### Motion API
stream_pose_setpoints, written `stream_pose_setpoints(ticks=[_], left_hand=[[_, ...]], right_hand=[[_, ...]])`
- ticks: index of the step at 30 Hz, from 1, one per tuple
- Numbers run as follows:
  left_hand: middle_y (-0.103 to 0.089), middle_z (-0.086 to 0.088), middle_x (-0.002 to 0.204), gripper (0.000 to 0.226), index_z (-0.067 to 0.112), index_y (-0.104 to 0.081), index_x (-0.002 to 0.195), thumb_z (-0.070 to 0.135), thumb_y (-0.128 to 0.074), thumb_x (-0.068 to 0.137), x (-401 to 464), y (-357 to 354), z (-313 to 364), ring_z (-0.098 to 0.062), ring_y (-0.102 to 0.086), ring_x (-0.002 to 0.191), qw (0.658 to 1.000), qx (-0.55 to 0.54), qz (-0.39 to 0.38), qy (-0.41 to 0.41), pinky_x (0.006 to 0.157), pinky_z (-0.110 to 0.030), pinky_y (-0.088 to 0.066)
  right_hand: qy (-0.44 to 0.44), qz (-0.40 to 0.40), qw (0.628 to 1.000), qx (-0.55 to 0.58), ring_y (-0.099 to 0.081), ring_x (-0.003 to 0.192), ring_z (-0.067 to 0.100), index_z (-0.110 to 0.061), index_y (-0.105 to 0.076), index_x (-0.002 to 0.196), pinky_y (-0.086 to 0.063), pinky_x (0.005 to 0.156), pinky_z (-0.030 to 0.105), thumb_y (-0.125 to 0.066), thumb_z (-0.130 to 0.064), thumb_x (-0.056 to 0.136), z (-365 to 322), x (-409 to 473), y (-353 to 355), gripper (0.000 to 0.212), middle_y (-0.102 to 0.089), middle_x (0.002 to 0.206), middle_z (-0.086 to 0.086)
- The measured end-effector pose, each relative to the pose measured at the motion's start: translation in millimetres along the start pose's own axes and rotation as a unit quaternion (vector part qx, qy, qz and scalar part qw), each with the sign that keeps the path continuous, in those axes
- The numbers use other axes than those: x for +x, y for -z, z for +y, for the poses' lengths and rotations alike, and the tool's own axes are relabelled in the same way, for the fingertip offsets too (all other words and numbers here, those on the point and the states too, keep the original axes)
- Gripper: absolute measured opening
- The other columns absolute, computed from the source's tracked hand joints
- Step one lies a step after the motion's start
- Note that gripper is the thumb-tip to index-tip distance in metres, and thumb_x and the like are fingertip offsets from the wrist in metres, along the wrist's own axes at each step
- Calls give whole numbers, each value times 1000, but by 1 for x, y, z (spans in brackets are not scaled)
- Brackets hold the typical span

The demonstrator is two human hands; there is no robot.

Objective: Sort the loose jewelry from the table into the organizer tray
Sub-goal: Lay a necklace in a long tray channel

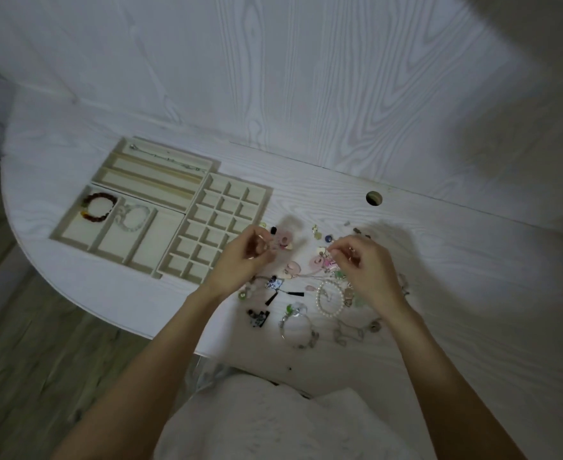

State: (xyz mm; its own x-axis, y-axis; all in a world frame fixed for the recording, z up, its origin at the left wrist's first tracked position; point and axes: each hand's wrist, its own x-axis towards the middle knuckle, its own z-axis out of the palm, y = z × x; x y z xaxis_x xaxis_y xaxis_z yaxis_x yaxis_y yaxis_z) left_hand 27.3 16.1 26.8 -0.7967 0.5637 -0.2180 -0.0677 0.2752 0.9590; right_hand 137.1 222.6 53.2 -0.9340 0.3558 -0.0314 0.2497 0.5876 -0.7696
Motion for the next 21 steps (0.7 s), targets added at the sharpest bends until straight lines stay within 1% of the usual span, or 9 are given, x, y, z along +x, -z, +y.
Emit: stream_pose_setpoints(ticks=[2,4,7,9,11,13,15,19,21], left_hand=[[-48,5,74,25,25,-58,95,4,-64,82,3,3,2,-13,-44,64,996,90,8,-18,65,-30,-40],[-56,-1,94,28,23,-57,108,8,-63,85,6,7,0,-13,-50,73,964,262,-5,-50,71,-28,-42],[-52,-7,124,37,15,-49,129,23,-52,93,9,4,-6,-23,-49,110,852,518,-76,-3,87,-33,-45],[-47,-8,130,40,14,-45,132,28,-48,95,9,-5,-1,-25,-39,121,793,604,-74,34,90,-33,-45],[-44,-6,135,48,17,-39,137,29,-53,93,10,-17,5,-23,-38,126,816,571,-83,-18,92,-30,-42],[-42,0,141,59,20,-35,142,26,-61,90,13,-32,12,-18,-39,128,892,423,-134,-85,99,-29,-37],[-46,7,140,59,24,-37,141,21,-63,89,14,-48,20,-7,-42,126,946,251,-193,-75,101,-23,-36],[-67,9,105,15,17,-66,105,13,-59,92,14,-66,18,-2,-60,102,975,82,-202,-38,89,-16,-44],[-69,13,87,13,18,-67,86,10,-59,92,15,-63,11,-1,-64,91,981,50,-188,-23,85,-18,-44]], right_hand=[[6,4,1000,-30,-49,64,4,-22,-68,92,-37,59,20,-64,-16,87,1,-1,7,9,-59,80,-5],[10,-1,999,-45,-47,61,3,-23,-67,98,-37,60,18,-62,-15,88,0,-3,13,13,-57,83,-6],[23,-15,999,-36,-56,76,-1,-19,-65,106,-40,69,8,-61,-12,89,-7,-7,19,19,-61,90,-12],[50,-24,997,-45,-58,81,1,-17,-64,109,-44,75,13,-61,-11,90,-13,-9,20,21,-62,88,-14],[87,-8,994,-67,-58,80,0,-18,-66,105,-47,74,19,-64,-10,88,-18,-9,21,18,-66,87,-12],[107,19,993,-43,-61,76,-1,-17,-69,97,-50,70,20,-66,-9,86,-23,-9,23,14,-69,85,-11],[96,45,994,39,-64,71,1,-14,-69,93,-49,64,16,-65,-7,86,-32,-10,27,10,-70,81,-9],[22,114,973,198,-64,60,13,-12,-65,92,-46,56,16,-60,-6,90,-43,-8,41,8,-66,87,-5],[-7,160,959,236,-58,53,14,-10,-63,92,-46,54,21,-57,-4,91,-40,-5,49,9,-63,84,-6]])
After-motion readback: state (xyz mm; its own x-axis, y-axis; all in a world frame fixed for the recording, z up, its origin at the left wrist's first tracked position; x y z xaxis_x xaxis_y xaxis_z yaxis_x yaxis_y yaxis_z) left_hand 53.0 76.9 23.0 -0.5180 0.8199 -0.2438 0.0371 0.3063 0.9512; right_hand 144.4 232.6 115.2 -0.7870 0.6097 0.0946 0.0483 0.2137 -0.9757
